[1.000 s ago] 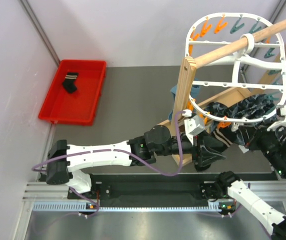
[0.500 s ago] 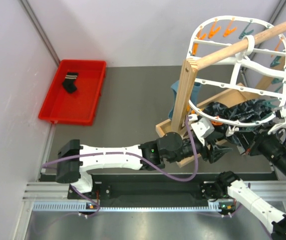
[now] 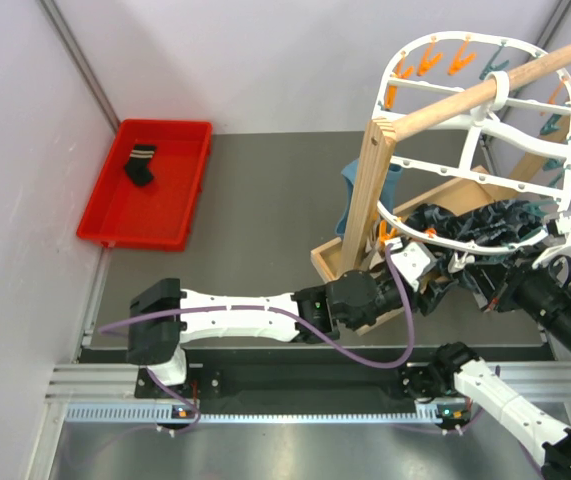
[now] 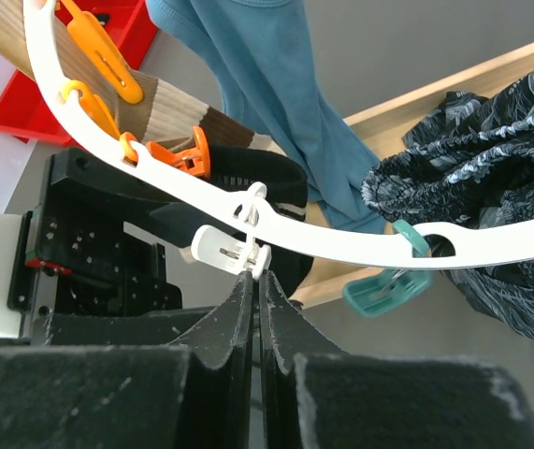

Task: Clip the socks to the hanger
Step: Open the clamp at the hanger.

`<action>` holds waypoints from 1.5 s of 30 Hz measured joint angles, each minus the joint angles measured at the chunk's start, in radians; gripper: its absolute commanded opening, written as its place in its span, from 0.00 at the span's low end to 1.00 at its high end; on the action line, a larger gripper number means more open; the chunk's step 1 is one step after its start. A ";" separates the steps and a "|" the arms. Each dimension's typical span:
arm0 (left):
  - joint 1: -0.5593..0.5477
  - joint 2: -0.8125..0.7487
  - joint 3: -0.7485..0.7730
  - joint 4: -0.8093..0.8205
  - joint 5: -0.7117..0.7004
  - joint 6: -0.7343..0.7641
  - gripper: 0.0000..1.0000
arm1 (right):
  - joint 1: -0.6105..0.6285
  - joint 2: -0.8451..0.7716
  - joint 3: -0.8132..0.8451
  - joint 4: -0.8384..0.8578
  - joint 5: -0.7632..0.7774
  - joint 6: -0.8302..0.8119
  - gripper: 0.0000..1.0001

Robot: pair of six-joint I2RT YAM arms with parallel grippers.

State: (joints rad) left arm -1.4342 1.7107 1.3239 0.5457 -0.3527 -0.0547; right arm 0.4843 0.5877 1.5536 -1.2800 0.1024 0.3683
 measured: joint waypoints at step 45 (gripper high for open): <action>0.025 0.025 0.000 0.092 0.178 0.110 0.50 | 0.000 -0.017 -0.001 0.008 -0.016 0.021 0.00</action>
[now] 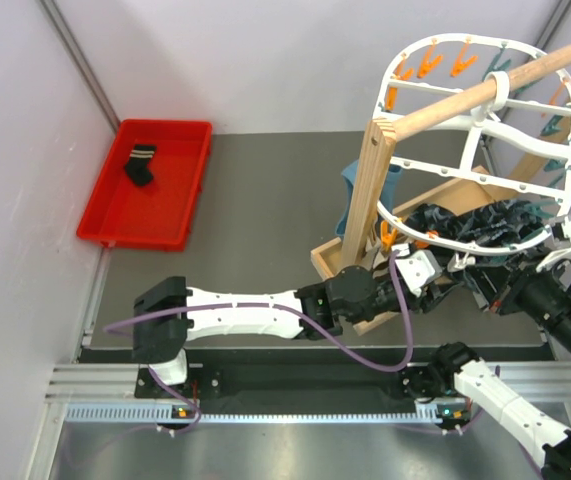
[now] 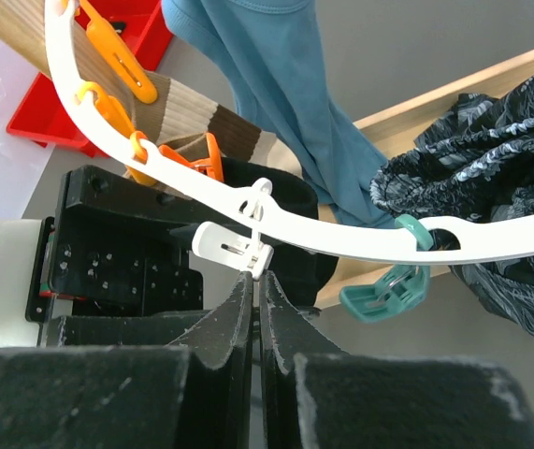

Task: Clip the socks to the hanger
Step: Open the clamp at the hanger.

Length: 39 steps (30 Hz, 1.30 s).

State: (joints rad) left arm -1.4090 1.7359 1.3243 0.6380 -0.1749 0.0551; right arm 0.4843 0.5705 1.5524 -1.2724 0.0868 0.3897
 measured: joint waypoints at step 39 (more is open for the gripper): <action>-0.048 0.097 0.282 -0.260 -0.176 -0.116 0.00 | 0.000 -0.045 0.006 0.014 0.078 0.018 0.54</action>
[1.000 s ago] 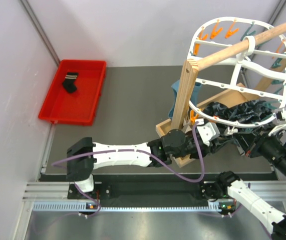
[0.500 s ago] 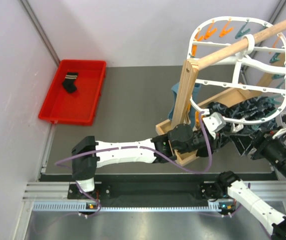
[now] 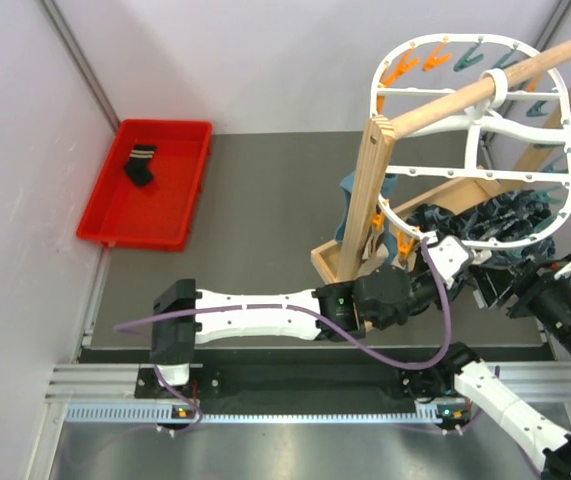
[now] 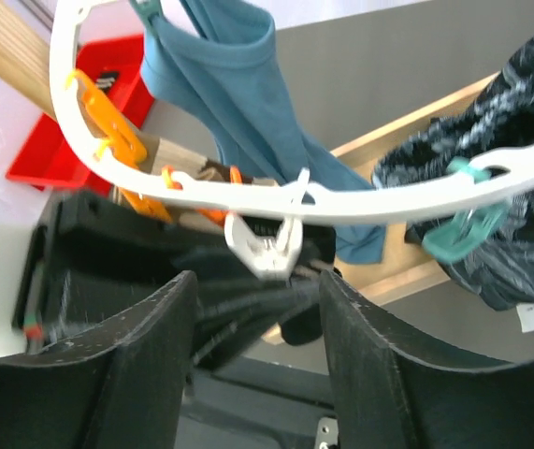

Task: Clip the socks to the hanger
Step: Open the clamp at the hanger.

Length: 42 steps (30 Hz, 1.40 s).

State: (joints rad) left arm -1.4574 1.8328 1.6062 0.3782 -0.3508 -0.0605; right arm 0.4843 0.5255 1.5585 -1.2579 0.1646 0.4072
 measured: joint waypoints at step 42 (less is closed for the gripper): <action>-0.044 -0.174 -0.221 -0.010 -0.084 0.027 0.60 | 0.000 0.000 -0.125 0.121 0.077 0.026 0.00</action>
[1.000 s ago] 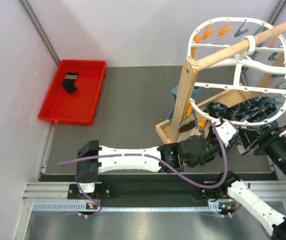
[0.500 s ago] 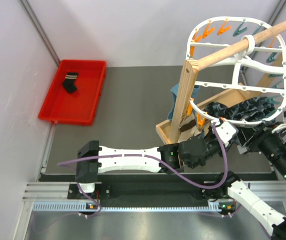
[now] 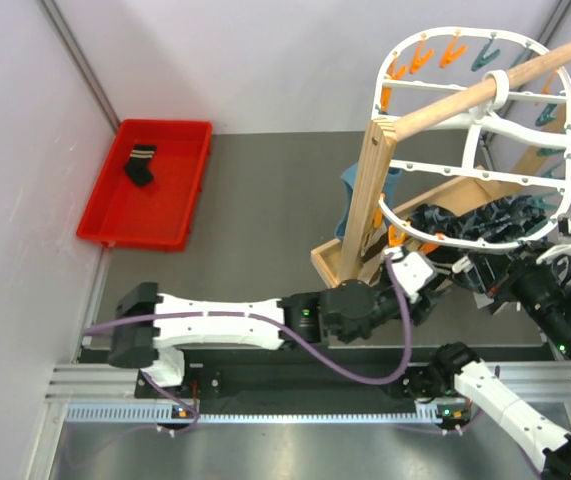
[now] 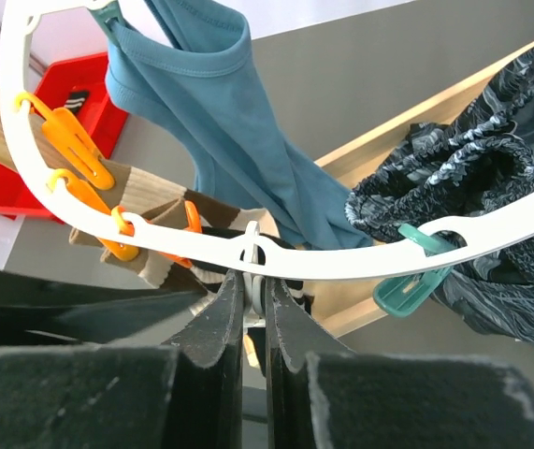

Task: Clip the socks to the hanger
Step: Open the clamp at the hanger, then adjust the sock in the bin.

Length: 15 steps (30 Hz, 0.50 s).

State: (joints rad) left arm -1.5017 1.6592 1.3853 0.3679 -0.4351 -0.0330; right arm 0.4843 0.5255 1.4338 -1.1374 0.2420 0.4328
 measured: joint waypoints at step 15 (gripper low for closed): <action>0.089 -0.407 -0.202 -0.854 -0.294 -0.293 0.59 | 0.000 -0.031 -0.026 0.008 -0.005 -0.027 0.00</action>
State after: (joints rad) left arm -1.4128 1.2526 1.1835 -0.4862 -0.7296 -0.3256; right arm 0.4843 0.4946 1.4078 -1.1297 0.2371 0.4057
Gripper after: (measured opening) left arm 0.591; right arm 0.052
